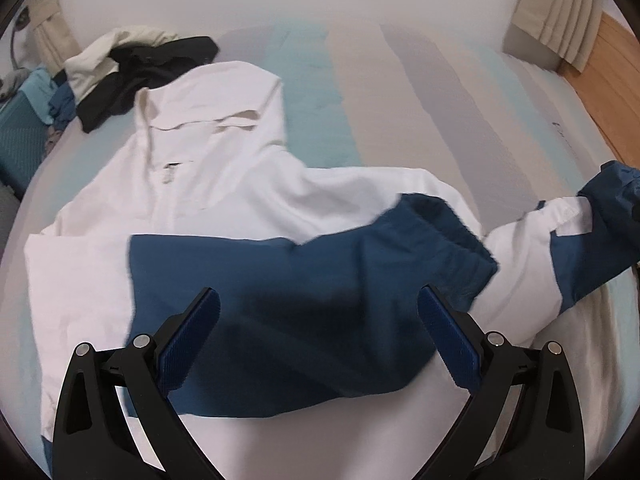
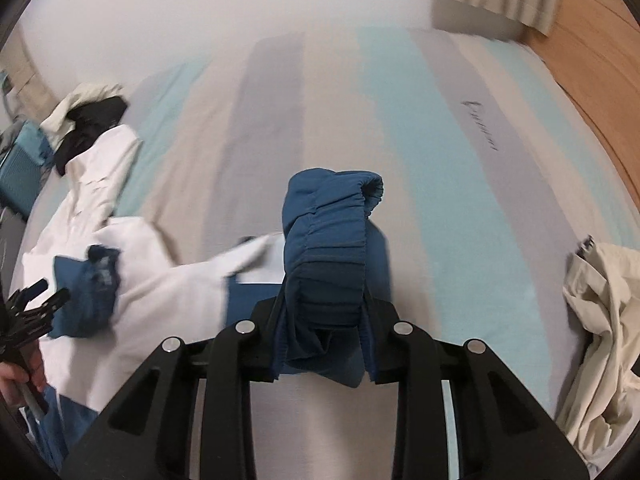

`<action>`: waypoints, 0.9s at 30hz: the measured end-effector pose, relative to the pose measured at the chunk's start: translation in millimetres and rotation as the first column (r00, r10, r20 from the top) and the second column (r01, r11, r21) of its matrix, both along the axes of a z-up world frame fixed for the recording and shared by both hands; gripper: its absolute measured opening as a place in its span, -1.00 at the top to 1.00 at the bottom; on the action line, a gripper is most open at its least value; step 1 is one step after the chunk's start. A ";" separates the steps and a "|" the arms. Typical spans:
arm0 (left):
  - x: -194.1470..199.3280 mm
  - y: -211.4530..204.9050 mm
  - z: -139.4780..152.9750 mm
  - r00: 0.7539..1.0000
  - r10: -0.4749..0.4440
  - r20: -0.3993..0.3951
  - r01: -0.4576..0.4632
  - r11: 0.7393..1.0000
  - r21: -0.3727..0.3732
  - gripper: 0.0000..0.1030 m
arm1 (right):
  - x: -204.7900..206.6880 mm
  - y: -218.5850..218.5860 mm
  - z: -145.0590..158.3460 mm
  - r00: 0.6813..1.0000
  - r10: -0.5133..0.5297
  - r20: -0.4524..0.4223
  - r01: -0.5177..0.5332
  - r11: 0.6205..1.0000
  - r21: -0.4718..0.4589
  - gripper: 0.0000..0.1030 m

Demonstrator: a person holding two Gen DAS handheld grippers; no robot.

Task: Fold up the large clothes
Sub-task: 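Carry the held sleeve across the jacket front and open the right tool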

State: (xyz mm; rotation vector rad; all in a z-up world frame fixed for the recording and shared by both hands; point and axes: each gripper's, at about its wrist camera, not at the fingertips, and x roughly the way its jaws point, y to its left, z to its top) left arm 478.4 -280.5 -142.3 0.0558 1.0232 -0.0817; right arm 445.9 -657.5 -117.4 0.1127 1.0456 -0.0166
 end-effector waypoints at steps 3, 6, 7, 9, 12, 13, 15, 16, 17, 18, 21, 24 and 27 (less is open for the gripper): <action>-1.3 18.1 4.9 1.000 0.013 0.009 -0.013 1.000 0.010 -0.88 | 13.8 40.2 11.1 0.998 0.065 0.014 -0.065 0.998 0.006 0.47; -3.9 39.5 11.2 0.999 0.034 0.020 -0.034 0.999 0.011 -0.88 | 16.8 77.1 22.2 0.992 0.121 0.026 -0.121 0.992 0.015 0.47; -4.5 44.4 12.4 0.999 0.037 0.022 -0.037 0.999 0.011 -0.88 | 19.3 90.1 24.5 0.990 0.137 0.027 -0.138 0.990 0.021 0.47; -5.8 58.6 18.1 0.998 0.049 0.032 -0.050 0.999 0.016 -0.88 | 22.1 111.6 27.8 0.986 0.165 0.030 -0.165 0.986 0.023 0.48; -9.3 79.2 28.8 0.996 0.071 0.056 -0.071 0.997 0.003 -0.88 | 26.8 146.9 34.0 0.980 0.196 0.041 -0.197 0.980 0.031 0.48; -10.9 87.7 33.1 0.995 0.075 0.067 -0.075 0.997 0.001 -0.88 | 27.1 155.7 35.5 0.979 0.201 0.044 -0.203 0.979 0.030 0.48; -12.5 98.9 37.3 0.994 0.081 0.073 -0.081 0.997 0.001 -0.88 | 29.3 178.6 38.0 0.975 0.214 0.051 -0.216 0.976 0.030 0.48; -13.7 108.3 38.8 0.994 0.087 0.074 -0.087 0.996 0.000 -0.88 | 30.6 188.4 38.0 0.975 0.218 0.051 -0.220 0.975 0.034 0.48; -14.3 115.6 39.4 0.993 0.092 0.073 -0.092 0.996 -0.001 -0.88 | 31.9 197.7 38.0 0.974 0.222 0.048 -0.224 0.974 0.039 0.48; -15.2 124.4 39.5 0.993 0.099 0.070 -0.099 0.995 -0.005 -0.88 | 33.5 212.2 37.6 0.973 0.226 0.047 -0.228 0.973 0.045 0.48; -18.2 153.5 38.2 0.991 0.120 0.062 -0.120 0.993 -0.009 -0.88 | 34.7 246.1 35.7 0.970 0.238 0.044 -0.240 0.969 0.055 0.48; -21.5 180.9 35.8 0.989 0.133 0.060 -0.132 0.991 -0.011 -0.88 | 36.5 280.4 32.2 0.968 0.247 0.037 -0.249 0.965 0.076 0.48; -24.1 211.4 30.6 0.989 0.136 0.057 -0.136 0.991 -0.005 -0.89 | 37.1 315.4 26.9 0.964 0.263 0.028 -0.264 0.960 0.091 0.48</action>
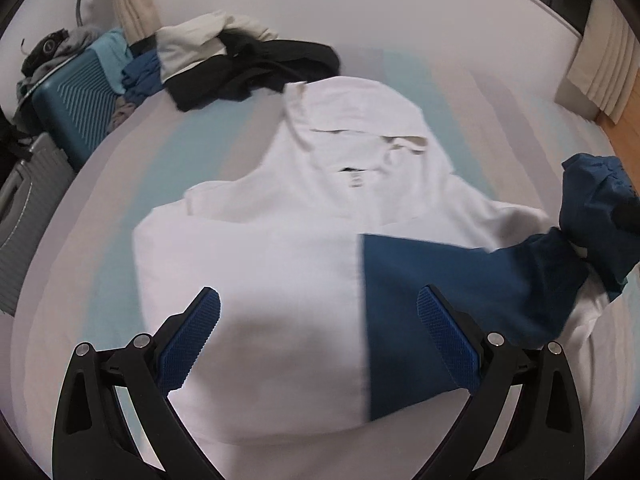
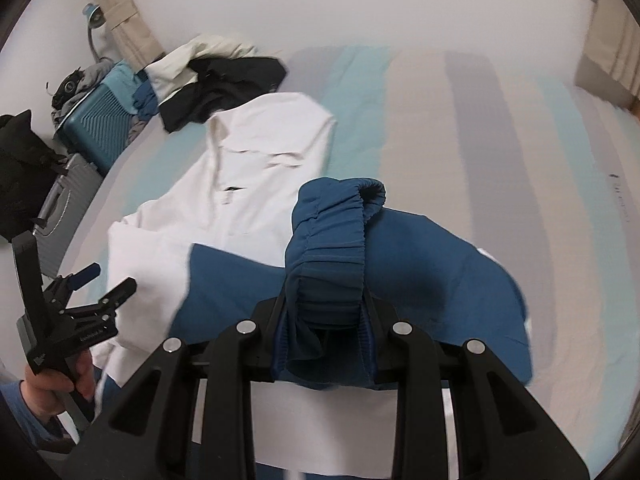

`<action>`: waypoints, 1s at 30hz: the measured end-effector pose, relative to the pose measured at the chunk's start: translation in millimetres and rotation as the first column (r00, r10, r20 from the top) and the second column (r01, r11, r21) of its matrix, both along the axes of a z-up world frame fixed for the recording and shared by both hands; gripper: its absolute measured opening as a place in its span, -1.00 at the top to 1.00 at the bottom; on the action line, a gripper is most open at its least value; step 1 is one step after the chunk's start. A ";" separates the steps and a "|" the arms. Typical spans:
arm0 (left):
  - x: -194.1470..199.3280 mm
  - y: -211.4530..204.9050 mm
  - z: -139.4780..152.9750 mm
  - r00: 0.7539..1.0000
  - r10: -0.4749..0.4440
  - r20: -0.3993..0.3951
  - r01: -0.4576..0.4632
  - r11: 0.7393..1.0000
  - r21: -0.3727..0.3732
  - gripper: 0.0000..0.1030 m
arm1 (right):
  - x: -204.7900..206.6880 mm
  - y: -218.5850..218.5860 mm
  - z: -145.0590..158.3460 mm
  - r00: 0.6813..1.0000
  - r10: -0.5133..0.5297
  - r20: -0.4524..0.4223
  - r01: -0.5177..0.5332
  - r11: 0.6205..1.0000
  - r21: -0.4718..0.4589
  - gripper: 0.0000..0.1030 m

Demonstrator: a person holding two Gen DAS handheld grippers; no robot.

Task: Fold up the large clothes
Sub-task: 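Carry the held sleeve across the jacket front and open the right tool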

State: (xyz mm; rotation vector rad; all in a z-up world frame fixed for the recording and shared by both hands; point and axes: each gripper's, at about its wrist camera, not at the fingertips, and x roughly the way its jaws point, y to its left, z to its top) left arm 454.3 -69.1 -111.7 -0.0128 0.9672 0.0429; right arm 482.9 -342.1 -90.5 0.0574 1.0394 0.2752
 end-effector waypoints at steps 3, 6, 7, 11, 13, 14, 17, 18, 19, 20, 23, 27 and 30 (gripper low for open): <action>-1.2 35.6 -4.2 1.000 0.015 -0.009 -0.015 1.000 -0.001 -0.88 | 0.6 45.8 -5.5 1.000 0.024 -0.008 -0.024 1.000 0.005 0.48; -3.7 77.5 -4.7 0.999 0.035 -0.010 -0.035 0.999 -0.016 -0.88 | 1.8 89.4 -10.5 0.999 0.040 -0.018 -0.040 0.999 0.016 0.48; -4.3 88.0 -5.0 0.999 0.039 -0.012 -0.039 0.999 -0.019 -0.88 | 2.3 103.8 -11.9 0.999 0.046 -0.023 -0.045 0.999 0.024 0.48; -6.1 139.5 -6.4 0.997 0.074 -0.022 -0.075 0.997 -0.037 -0.88 | 2.9 167.2 -16.1 0.996 0.081 -0.032 -0.080 0.996 0.033 0.48; -7.5 159.4 -5.9 0.996 0.083 -0.023 -0.083 0.996 -0.037 -0.88 | 1.8 198.1 -18.7 0.994 0.103 -0.036 -0.102 0.994 0.033 0.48; -8.4 171.0 -5.2 0.996 0.085 -0.020 -0.086 0.996 -0.036 -0.88 | 1.8 210.7 -20.5 0.993 0.112 -0.041 -0.110 0.993 0.036 0.48; -10.8 200.0 -4.0 0.996 0.092 -0.013 -0.093 0.995 -0.029 -0.89 | -0.2 254.3 -26.9 0.988 0.147 -0.054 -0.145 0.989 0.032 0.48; -11.2 208.6 -4.4 0.996 0.093 -0.014 -0.093 0.995 -0.031 -0.89 | -0.6 264.7 -28.6 0.986 0.158 -0.057 -0.156 0.987 0.031 0.48; -11.6 217.6 -5.1 0.995 0.096 -0.016 -0.096 0.995 -0.031 -0.88 | -0.8 275.8 -30.5 0.984 0.170 -0.061 -0.168 0.985 0.030 0.48; -12.1 225.2 -5.9 0.995 0.100 -0.017 -0.101 0.994 -0.031 -0.88 | -2.7 290.6 -33.9 0.980 0.186 -0.068 -0.185 0.982 0.027 0.48; -14.1 244.7 -10.6 0.993 0.114 -0.026 -0.116 0.992 -0.044 -0.89 | -10.2 324.7 -46.3 0.969 0.229 -0.092 -0.228 0.973 0.015 0.48; -19.0 266.4 -20.6 0.990 0.131 -0.049 -0.134 0.990 -0.048 -0.89 | -25.0 361.5 -66.6 0.951 0.288 -0.112 -0.294 0.955 -0.040 0.48; -23.9 278.6 -28.4 0.987 0.144 -0.064 -0.148 0.987 -0.059 -0.89 | -29.5 377.4 -85.2 0.944 0.297 -0.142 -0.308 0.949 -0.061 0.48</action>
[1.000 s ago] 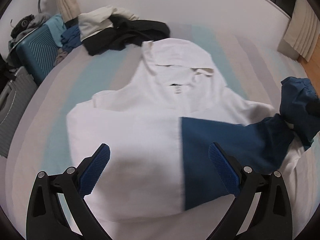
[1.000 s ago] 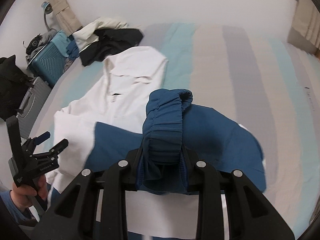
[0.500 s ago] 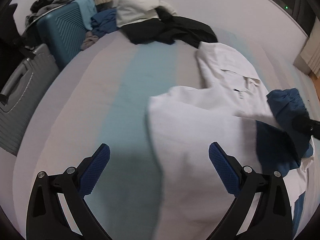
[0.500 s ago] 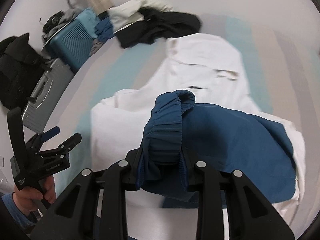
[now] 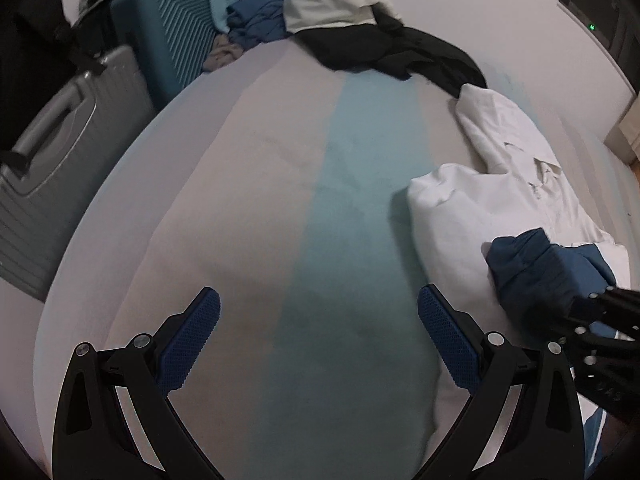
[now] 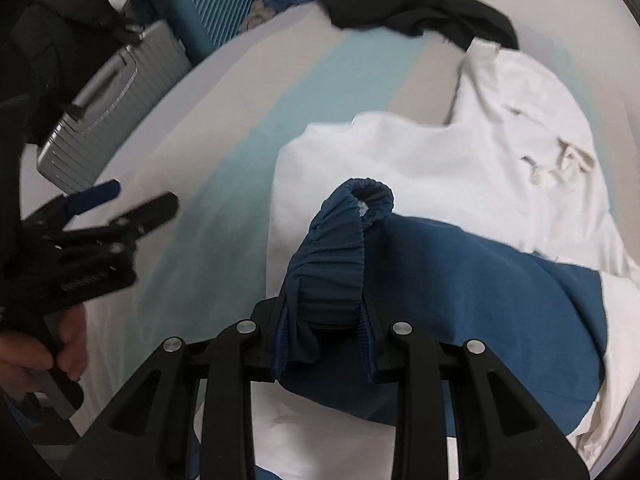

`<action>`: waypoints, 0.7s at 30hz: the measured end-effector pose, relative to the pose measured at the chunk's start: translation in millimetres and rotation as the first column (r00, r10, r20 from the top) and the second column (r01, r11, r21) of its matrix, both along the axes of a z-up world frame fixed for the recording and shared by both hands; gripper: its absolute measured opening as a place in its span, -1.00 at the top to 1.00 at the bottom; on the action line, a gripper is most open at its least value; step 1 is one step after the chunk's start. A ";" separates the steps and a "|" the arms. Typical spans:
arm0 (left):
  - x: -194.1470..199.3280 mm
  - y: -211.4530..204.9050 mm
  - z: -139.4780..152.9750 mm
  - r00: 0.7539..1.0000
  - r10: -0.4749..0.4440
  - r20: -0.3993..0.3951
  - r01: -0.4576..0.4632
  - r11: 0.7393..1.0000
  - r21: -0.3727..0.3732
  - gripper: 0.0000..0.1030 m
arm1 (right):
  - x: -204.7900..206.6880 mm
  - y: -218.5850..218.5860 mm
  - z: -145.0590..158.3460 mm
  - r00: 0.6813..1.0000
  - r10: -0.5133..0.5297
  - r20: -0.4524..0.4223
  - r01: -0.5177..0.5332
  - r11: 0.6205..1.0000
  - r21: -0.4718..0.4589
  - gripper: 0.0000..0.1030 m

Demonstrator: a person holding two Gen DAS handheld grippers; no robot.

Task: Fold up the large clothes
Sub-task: 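Carry the held sleeve across the jacket front and open the right tool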

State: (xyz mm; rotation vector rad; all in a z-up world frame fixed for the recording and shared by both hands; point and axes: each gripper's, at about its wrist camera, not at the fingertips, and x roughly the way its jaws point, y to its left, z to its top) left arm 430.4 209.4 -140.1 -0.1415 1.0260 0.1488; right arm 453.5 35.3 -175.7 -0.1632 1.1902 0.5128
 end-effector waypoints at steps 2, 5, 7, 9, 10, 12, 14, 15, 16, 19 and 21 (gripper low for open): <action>-2.1 8.2 -5.6 1.000 0.007 -0.010 -0.007 1.000 -0.008 -0.89 | 1.1 1.7 -8.8 1.000 -0.004 -0.012 0.004 1.000 0.001 0.48; -3.3 17.6 -14.1 0.999 0.019 -0.032 -0.020 0.999 -0.032 -0.89 | 7.0 -3.7 -22.3 0.998 -0.034 -0.048 0.036 0.998 0.044 0.47; -4.7 22.5 -17.9 0.999 0.030 -0.038 -0.031 0.999 -0.044 -0.89 | 8.9 -6.1 -28.5 0.997 -0.043 -0.064 0.047 0.997 0.068 0.46; -6.4 24.5 -19.4 0.999 0.034 -0.039 -0.036 0.998 -0.052 -0.88 | 7.3 -8.1 -32.1 0.997 -0.044 -0.069 0.050 0.994 0.101 0.40; -7.5 25.7 -19.8 0.999 0.035 -0.041 -0.038 0.998 -0.055 -0.89 | 7.2 -8.8 -32.3 0.996 -0.045 -0.071 0.053 0.992 0.114 0.38; -10.5 29.0 -20.2 0.998 0.040 -0.043 -0.043 0.997 -0.057 -0.88 | 5.7 -11.9 -31.8 0.995 -0.052 -0.080 0.064 0.984 0.164 0.30; -13.8 33.3 -19.4 0.998 0.046 -0.042 -0.049 0.997 -0.060 -0.88 | 4.8 -14.4 -28.9 0.995 -0.056 -0.081 0.071 0.978 0.198 0.26; -15.4 34.6 -18.8 0.998 0.050 -0.041 -0.053 0.997 -0.061 -0.89 | 3.9 -15.6 -26.3 0.995 -0.059 -0.084 0.076 0.972 0.223 0.24; -17.1 36.3 -18.0 0.998 0.054 -0.041 -0.056 0.997 -0.060 -0.89 | 3.0 -15.4 -23.4 0.995 -0.060 -0.086 0.079 0.967 0.242 0.23; -22.5 43.3 -16.2 0.997 0.059 -0.041 -0.061 0.997 -0.052 -0.89 | -1.5 -7.0 -17.7 0.995 -0.034 -0.092 0.058 0.960 0.276 0.24; -24.3 46.6 -15.4 0.997 0.061 -0.041 -0.063 0.997 -0.050 -0.89 | -5.2 4.1 -18.9 0.996 -0.010 -0.090 0.033 0.965 0.261 0.24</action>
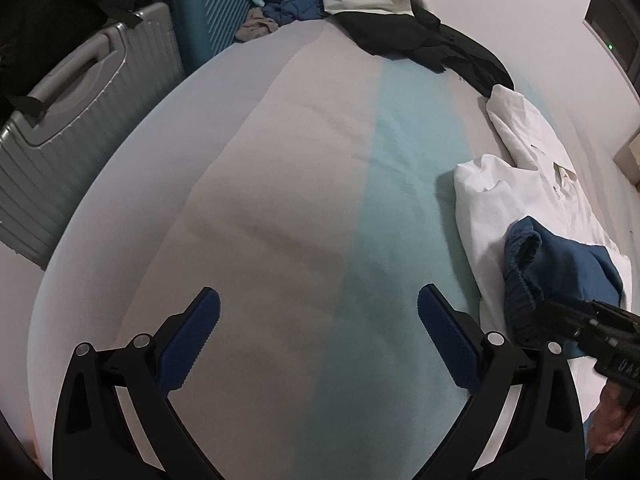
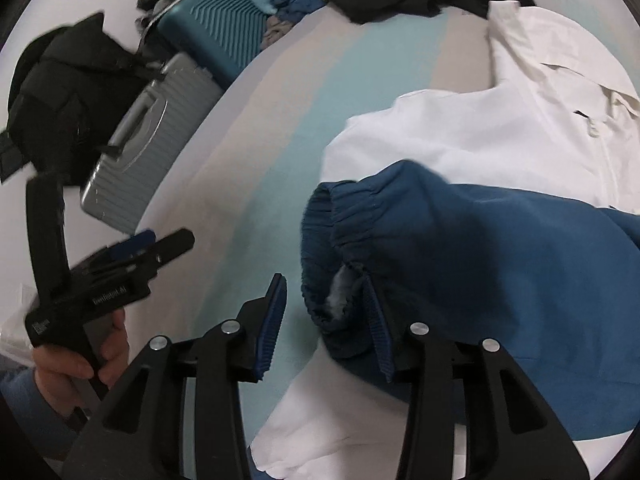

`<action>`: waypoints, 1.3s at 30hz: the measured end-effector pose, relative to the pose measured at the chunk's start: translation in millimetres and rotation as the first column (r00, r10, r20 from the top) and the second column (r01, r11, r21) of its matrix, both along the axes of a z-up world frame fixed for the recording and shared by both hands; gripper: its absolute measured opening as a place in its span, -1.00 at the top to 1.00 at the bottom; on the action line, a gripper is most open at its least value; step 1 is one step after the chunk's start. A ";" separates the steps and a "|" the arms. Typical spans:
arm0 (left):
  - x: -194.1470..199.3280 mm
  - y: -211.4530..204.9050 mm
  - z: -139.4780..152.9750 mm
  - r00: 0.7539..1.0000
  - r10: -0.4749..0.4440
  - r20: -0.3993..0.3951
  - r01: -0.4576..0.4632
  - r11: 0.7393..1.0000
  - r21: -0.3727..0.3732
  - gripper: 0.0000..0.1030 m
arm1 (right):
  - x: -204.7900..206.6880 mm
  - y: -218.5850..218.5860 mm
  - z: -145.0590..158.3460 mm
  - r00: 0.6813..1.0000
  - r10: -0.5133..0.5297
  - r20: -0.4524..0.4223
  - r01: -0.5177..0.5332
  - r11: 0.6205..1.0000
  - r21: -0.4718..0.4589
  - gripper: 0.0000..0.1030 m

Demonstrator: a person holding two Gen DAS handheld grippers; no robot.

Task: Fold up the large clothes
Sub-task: 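Carry the held sleeve across the jacket front and open the right tool, then grasp the white hood edge with the left tool while the right tool grasps beside it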

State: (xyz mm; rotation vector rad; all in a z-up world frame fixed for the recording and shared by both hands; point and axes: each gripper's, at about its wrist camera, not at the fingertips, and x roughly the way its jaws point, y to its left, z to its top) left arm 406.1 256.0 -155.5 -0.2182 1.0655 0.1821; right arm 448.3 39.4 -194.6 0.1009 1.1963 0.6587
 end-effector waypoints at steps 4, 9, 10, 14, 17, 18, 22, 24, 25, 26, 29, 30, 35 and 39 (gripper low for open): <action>-2.6 2.9 1.6 1.000 -0.002 -0.006 0.002 1.000 0.000 -0.89 | -6.6 14.4 -2.7 0.999 0.037 -0.003 -0.037 0.999 -0.012 0.23; -4.4 -3.7 9.2 1.000 -0.023 0.000 0.023 1.000 -0.017 -0.88 | -13.1 2.3 10.0 0.999 -0.013 0.040 0.013 1.000 -0.013 -0.40; -4.0 -6.7 10.5 1.000 -0.027 0.000 0.027 1.000 -0.016 -0.88 | -14.3 -3.1 13.7 0.999 -0.022 0.049 0.022 1.000 -0.011 -0.45; -0.7 -28.7 20.8 0.999 -0.054 0.005 0.054 0.998 -0.027 -0.89 | -17.0 -33.5 37.5 0.991 -0.075 0.107 0.077 0.997 -0.014 -0.85; 5.8 -51.1 29.3 0.996 -0.084 0.016 0.084 0.996 -0.031 -0.89 | -13.2 -61.9 52.1 0.986 -0.109 0.126 0.112 0.993 -0.020 -0.85; 8.8 -59.5 32.0 0.995 -0.095 0.020 0.095 0.995 -0.034 -0.89 | -11.1 -73.7 57.0 0.983 -0.122 0.134 0.126 0.992 -0.025 -0.85; 23.1 -91.9 40.2 0.992 -0.125 0.030 0.127 0.991 -0.053 -0.89 | -1.7 -119.2 71.4 0.971 -0.164 0.176 0.172 0.984 -0.034 -0.86; 34.2 -114.2 46.2 0.987 -0.159 0.039 0.160 0.986 -0.045 -0.89 | 6.0 -142.1 77.1 0.964 -0.177 0.198 0.187 0.982 -0.030 -0.86; 38.0 -121.8 48.4 0.984 -0.171 0.043 0.173 0.984 -0.039 -0.89 | 10.3 -152.1 79.2 0.961 -0.178 0.213 0.189 0.982 -0.033 -0.86; 45.1 -134.0 51.7 0.981 -0.190 0.045 0.191 0.981 -0.030 -0.89 | 14.2 -158.6 80.7 0.958 -0.176 0.225 0.190 0.981 -0.040 -0.86; 65.5 -160.7 60.5 0.973 -0.226 0.048 0.228 0.973 -0.036 -0.89 | 34.4 -189.6 86.8 0.951 -0.185 0.249 0.206 0.977 -0.061 -0.85; 73.1 -169.9 63.8 0.969 -0.241 0.050 0.243 0.970 -0.029 -0.89 | 39.5 -197.4 89.1 0.949 -0.191 0.252 0.211 0.976 -0.054 -0.85; 123.4 -208.6 80.7 0.951 -0.300 0.072 0.301 0.954 -0.009 -0.88 | 83.3 -239.1 98.2 0.944 -0.202 0.260 0.226 0.972 -0.066 -0.86; 168.9 -230.8 84.1 0.937 -0.339 0.084 0.341 0.940 -0.014 -0.88 | 125.0 -261.5 96.9 0.945 -0.220 0.243 0.246 0.966 -0.083 -0.86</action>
